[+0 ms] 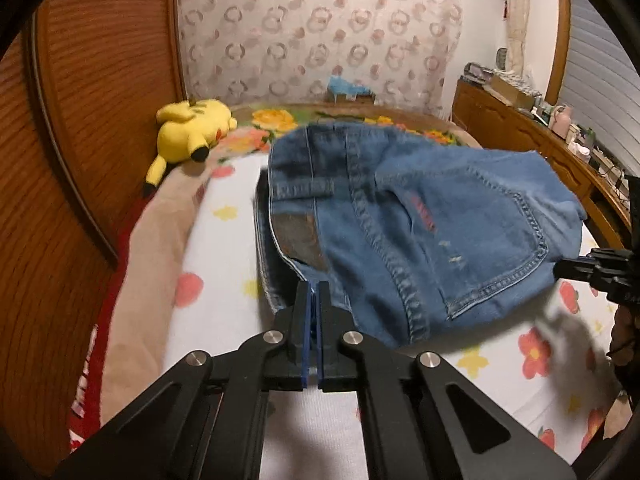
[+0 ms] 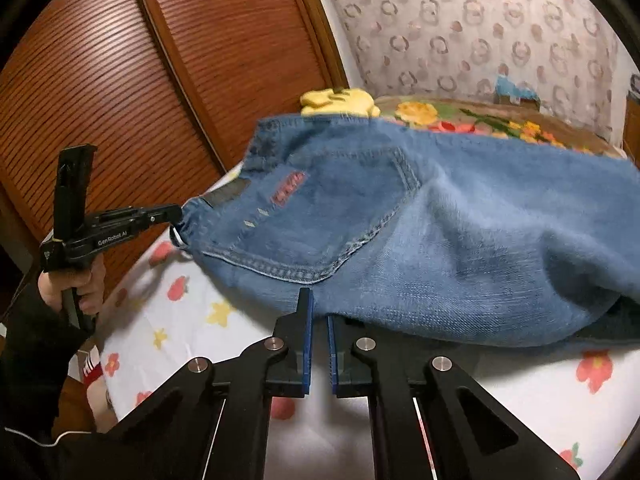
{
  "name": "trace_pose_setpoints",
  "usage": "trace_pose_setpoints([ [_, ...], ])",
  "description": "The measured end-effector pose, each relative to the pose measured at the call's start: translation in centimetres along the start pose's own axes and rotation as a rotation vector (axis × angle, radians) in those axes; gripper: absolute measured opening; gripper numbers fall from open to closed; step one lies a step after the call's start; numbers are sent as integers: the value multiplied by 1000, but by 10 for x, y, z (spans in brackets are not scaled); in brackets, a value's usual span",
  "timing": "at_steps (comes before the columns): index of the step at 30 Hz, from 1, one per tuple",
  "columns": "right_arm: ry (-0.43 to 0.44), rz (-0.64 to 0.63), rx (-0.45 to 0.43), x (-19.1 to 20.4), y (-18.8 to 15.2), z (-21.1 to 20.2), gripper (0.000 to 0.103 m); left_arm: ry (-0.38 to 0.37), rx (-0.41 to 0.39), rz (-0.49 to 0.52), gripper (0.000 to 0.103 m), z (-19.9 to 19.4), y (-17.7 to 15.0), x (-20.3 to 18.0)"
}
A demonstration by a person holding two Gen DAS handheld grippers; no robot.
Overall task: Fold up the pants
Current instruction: 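Pull the jeans waistband straight with the left tool, then open it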
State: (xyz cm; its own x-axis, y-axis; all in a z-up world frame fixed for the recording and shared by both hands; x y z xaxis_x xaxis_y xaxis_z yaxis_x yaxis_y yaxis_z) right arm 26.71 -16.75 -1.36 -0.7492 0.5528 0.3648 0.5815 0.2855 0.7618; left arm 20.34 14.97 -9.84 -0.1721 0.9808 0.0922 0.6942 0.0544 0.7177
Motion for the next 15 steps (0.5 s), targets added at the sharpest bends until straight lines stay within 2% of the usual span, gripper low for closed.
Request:
trace_pose_setpoints([
  [10,-14,-43,-28,13,-1,-2,5,4,-10,-18,2,-12,-3,4],
  [15,-12,-53,-40,18,1,-20,4,20,-66,-24,2,-34,8,12],
])
Point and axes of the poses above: each gripper's, at about its wrist camera, not at the fingertips, and z roughly the way its jaws point, x to its left, y to its top, the point moved 4 cm from there along z, roughly the way its jaws point, and after that the axes turned 11 degrees about y, right-handed, at the moved point
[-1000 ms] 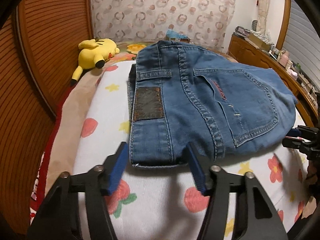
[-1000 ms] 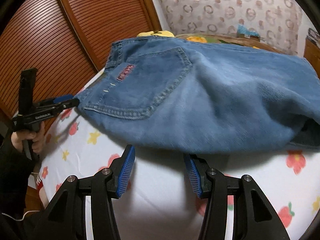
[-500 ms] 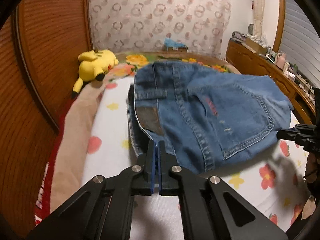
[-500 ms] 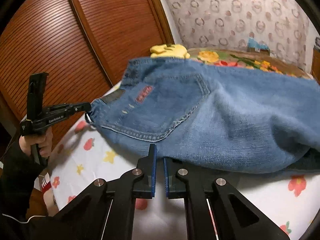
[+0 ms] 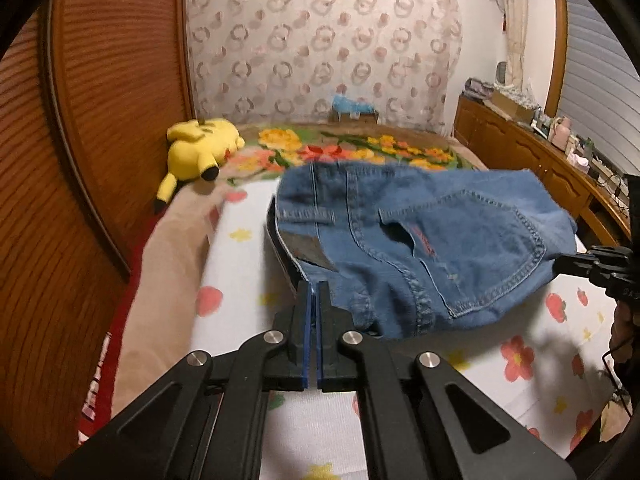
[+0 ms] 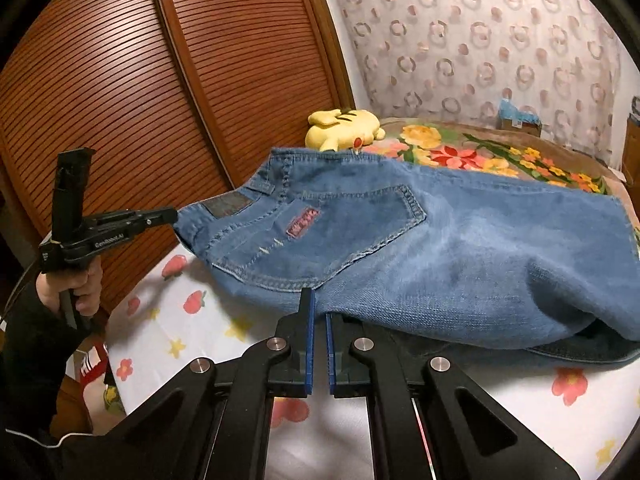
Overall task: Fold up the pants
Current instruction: 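Pull the jeans waistband straight with the left tool, then open it, then open the right tool and move both tools over the jeans toward the leg hem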
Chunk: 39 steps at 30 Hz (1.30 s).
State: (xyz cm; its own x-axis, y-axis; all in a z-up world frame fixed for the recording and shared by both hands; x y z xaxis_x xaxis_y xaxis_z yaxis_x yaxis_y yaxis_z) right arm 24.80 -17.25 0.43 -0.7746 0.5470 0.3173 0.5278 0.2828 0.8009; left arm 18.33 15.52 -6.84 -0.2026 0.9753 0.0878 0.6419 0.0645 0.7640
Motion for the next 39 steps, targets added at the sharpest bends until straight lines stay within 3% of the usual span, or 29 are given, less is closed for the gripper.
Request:
trace_pose_setpoints([
  [10,30,-54,-29,29,1,-23,4,29,-72,-27,2,-32,18,24],
  [19,32,-22,64,23,-33,2,4,13,19,-7,2,-16,-17,22],
  [23,30,-6,75,21,-38,5,4,7,28,4,3,-17,-17,17],
  [24,22,-3,78,20,-38,5,5,13,27,9,6,-16,-14,16],
  [27,9,-3,73,24,-32,-1,10,5,16,24,29,-16,-11,11],
  [28,4,-3,68,25,-32,-5,11,5,10,26,40,-15,-9,9],
  [30,-4,2,55,25,-32,-14,11,-3,-2,22,49,-14,-6,4],
  [32,-26,6,44,24,-31,-18,11,-13,1,20,66,-8,-1,-1],
  [34,-42,9,30,24,-33,-24,11,-32,0,23,74,-4,2,-8],
  [37,-75,18,6,20,-34,-31,13,-64,9,35,77,6,9,-25],
  [39,-104,31,-13,12,-35,-38,26,-73,14,49,77,11,13,-34],
])
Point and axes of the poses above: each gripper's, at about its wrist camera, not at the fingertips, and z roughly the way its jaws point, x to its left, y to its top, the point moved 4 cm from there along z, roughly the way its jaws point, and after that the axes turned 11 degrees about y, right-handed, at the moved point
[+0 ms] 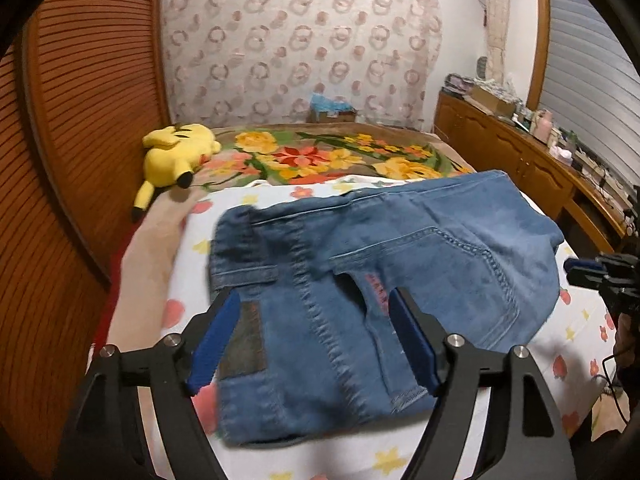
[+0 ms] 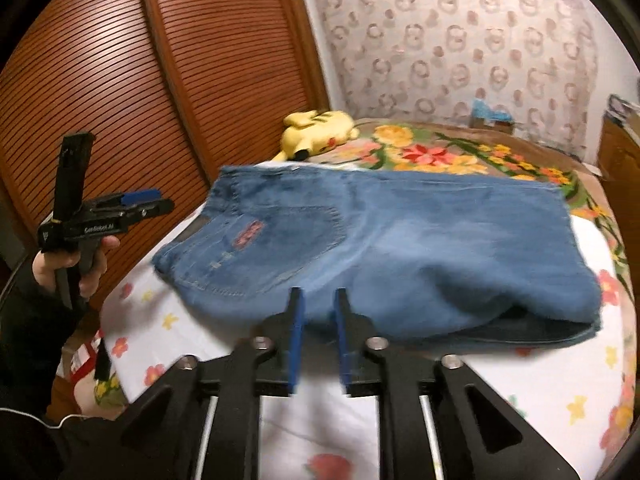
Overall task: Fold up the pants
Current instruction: 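Open the right tool and move both tools over the jeans toward the leg hem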
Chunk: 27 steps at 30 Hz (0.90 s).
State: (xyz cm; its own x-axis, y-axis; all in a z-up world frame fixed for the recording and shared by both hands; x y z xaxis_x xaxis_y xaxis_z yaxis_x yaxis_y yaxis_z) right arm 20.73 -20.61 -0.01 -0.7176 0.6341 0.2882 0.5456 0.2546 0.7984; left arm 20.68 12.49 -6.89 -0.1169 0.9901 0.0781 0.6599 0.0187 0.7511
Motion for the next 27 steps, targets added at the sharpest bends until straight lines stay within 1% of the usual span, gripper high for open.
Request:
trace_pose_setpoints([
  [2,-29,16,-14,-11,0,-6,30,1,-2,15,77,7,7,-10],
  [4,-64,35,-22,-22,0,-9,34,-19,3,23,77,15,13,-19],
  [10,-162,102,-34,-59,-3,-17,36,-53,12,59,77,34,28,-42],
  [13,-209,136,-38,-78,-5,-20,36,-54,30,83,77,48,35,-49],
  [16,-243,172,-41,-93,-5,-21,36,-46,54,86,77,62,40,-46],
  [21,-284,222,-47,-117,-4,-23,36,-23,123,62,77,91,44,-31],
  [27,-322,254,-32,-127,-2,-12,36,-9,168,54,77,120,43,-22],
])
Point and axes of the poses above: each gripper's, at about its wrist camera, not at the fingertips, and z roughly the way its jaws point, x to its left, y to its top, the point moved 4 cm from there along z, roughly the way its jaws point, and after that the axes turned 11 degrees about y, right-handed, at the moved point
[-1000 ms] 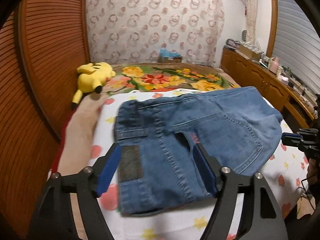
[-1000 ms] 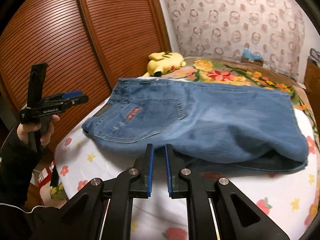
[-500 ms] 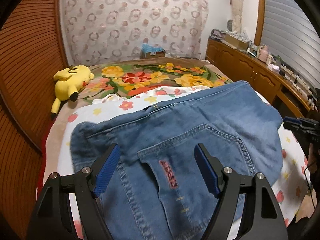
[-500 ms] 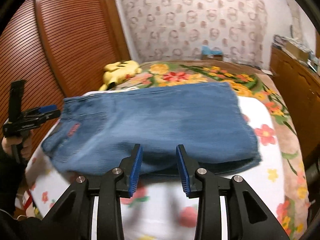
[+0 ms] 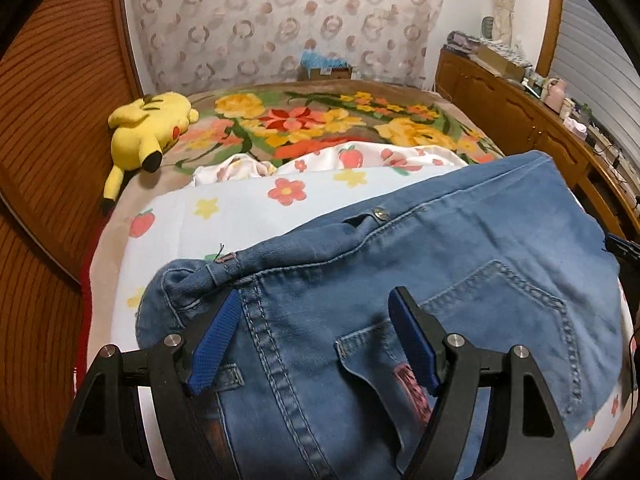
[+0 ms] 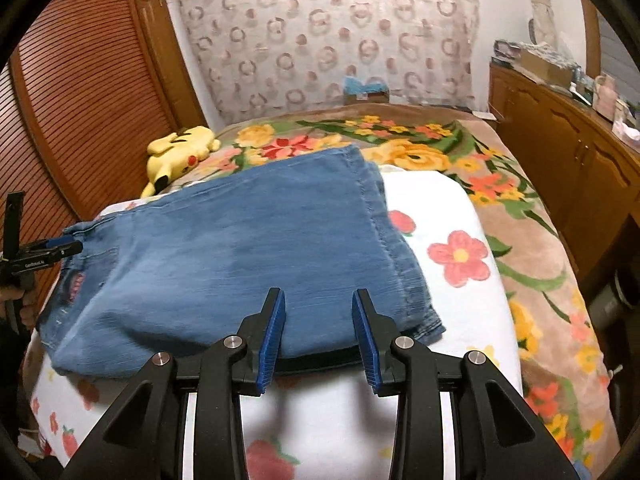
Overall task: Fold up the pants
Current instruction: 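Open the right tool and move both tools over the jeans toward the leg hem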
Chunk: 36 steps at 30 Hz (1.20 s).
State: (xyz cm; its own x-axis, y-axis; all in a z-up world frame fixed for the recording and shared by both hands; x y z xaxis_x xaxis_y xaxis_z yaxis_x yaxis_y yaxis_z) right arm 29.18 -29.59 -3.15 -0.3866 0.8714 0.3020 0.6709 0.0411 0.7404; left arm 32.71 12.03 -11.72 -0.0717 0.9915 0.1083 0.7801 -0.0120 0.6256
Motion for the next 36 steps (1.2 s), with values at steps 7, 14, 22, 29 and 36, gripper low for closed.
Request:
trace_pose_setpoints([
  [7,-22,13,13,4,5,5,37,4,26,-3,77,18,-4,0],
  [14,-44,27,17,-1,6,6,47,3,6,-14,77,5,-2,0],
  [22,-94,59,19,-17,3,-3,47,-12,-56,-23,77,-25,2,-6],
  [29,-100,84,35,-26,-1,-2,47,-49,-86,5,77,-45,0,-27],
  [36,-107,99,57,-33,-1,3,47,-97,-80,30,77,-52,-8,-51],
])
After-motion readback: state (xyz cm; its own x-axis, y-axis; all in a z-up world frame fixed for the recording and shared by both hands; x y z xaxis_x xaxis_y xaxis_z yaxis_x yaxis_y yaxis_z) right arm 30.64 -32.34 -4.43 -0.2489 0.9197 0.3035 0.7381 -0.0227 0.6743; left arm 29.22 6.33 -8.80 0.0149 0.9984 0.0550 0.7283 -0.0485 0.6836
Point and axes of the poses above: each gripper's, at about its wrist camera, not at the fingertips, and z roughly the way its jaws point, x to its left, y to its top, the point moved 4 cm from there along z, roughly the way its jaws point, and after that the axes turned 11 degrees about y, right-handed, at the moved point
